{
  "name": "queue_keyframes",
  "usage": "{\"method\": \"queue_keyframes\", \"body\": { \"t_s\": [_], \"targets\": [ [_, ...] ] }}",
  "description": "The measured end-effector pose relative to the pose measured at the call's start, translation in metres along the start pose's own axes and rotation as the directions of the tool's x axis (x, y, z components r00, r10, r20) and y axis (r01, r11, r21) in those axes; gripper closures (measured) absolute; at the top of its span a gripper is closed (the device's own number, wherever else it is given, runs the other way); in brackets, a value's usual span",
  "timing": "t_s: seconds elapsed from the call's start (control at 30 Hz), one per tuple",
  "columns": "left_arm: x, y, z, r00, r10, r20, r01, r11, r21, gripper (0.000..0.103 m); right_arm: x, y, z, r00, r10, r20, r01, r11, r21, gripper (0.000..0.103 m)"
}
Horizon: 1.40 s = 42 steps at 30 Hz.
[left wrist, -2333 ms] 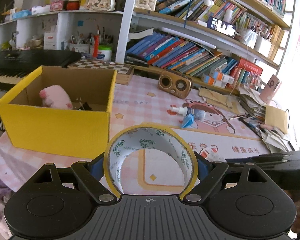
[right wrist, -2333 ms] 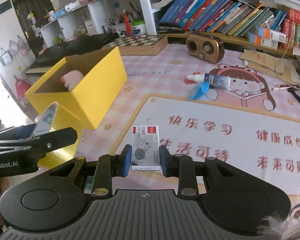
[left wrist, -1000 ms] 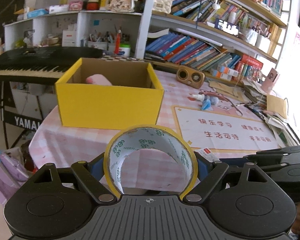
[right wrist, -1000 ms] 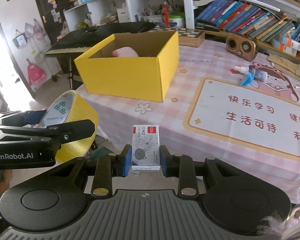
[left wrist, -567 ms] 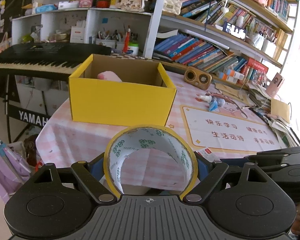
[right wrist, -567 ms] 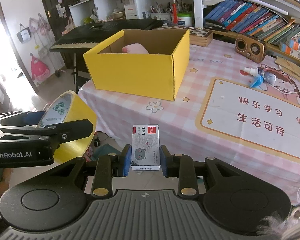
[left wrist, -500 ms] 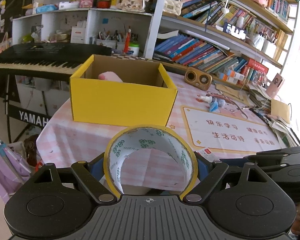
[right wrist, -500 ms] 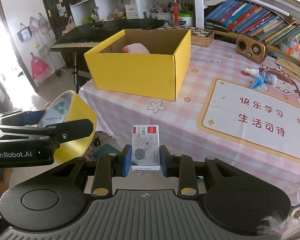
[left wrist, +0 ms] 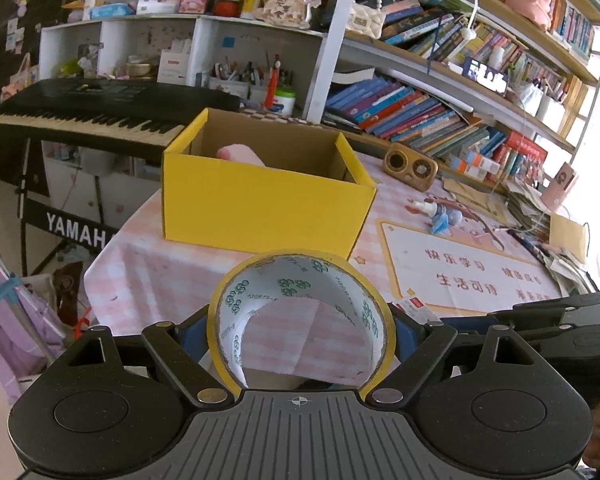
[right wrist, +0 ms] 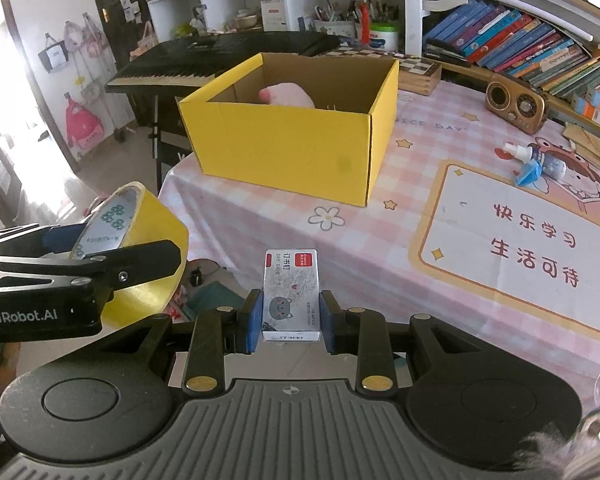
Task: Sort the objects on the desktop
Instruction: 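Lift the tape roll and white box and carry both toward the yellow box, then lower the tape roll into the yellow box with the left tool while the right tool lowers the white box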
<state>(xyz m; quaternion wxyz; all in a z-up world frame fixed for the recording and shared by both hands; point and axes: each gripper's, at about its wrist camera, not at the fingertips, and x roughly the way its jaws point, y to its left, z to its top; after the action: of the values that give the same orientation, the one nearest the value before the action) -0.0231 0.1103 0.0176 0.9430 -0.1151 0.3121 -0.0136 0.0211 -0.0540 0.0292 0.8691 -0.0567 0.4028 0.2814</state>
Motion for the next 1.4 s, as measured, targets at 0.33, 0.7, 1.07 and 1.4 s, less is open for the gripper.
{"method": "queue_keyframes", "body": {
  "t_s": [0.33, 0.7, 1.07, 1.4],
  "targets": [
    [0.013, -0.001, 0.023, 0.999, 0.000, 0.050, 0.001, 1.000, -0.010, 0.016, 0.009, -0.009, 0.024, 1.000, 0.003, 0.018, -0.002, 1.000, -0.020, 0.076],
    [0.048, -0.001, 0.093, 0.983, 0.059, 0.175, -0.063, 0.998, 0.015, 0.016, 0.031, -0.030, 0.098, 0.991, 0.054, 0.125, -0.046, 0.997, -0.064, 0.076],
    [0.116, 0.007, 0.145, 0.979, 0.126, 0.161, -0.127, 0.992, -0.004, 0.016, 0.086, -0.049, 0.165, 0.990, 0.076, 0.122, -0.053, 0.983, -0.177, 0.076],
    [0.187, 0.016, 0.163, 0.983, 0.183, 0.014, -0.184, 0.982, 0.046, 0.016, 0.158, -0.056, 0.187, 0.998, 0.064, 0.029, -0.050, 0.935, -0.351, 0.076]
  ]
}}
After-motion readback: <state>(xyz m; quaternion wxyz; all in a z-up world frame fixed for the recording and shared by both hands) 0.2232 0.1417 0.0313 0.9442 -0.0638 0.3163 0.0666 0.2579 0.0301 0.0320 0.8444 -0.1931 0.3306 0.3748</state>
